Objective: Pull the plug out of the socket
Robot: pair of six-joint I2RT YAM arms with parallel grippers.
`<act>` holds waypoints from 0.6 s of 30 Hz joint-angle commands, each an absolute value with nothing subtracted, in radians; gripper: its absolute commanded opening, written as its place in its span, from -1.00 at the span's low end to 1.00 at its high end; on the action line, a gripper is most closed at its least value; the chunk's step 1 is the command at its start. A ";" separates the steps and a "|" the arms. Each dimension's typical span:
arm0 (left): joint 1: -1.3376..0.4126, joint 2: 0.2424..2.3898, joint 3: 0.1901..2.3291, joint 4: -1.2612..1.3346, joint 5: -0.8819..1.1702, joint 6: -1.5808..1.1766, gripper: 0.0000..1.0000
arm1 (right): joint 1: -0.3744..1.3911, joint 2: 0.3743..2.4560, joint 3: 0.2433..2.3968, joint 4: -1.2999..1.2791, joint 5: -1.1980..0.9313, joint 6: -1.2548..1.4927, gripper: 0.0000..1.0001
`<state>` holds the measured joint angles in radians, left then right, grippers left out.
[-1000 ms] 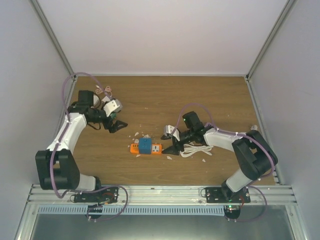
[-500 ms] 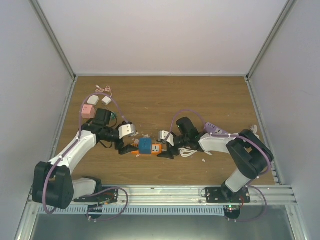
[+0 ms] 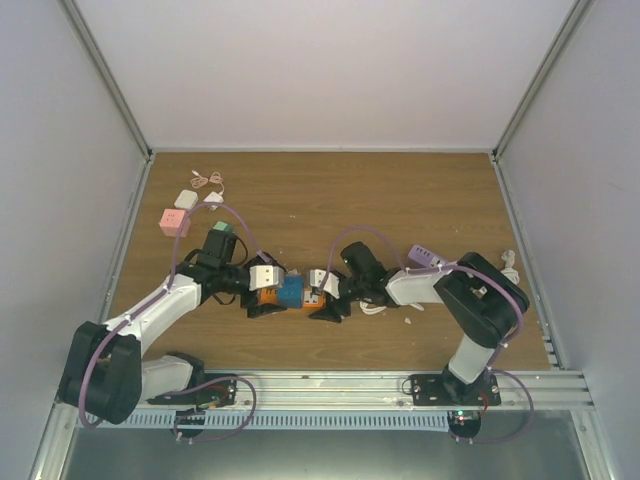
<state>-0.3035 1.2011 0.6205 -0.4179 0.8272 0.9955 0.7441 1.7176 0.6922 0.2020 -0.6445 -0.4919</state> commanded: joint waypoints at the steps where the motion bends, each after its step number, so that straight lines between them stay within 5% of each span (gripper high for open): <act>1: -0.334 1.211 0.601 -0.308 0.795 0.997 0.98 | 0.769 1.760 0.714 0.215 -0.593 -0.486 0.65; 18: -0.386 1.276 0.591 -0.264 0.755 0.983 0.88 | 0.773 1.788 0.758 0.229 -0.575 -0.464 0.39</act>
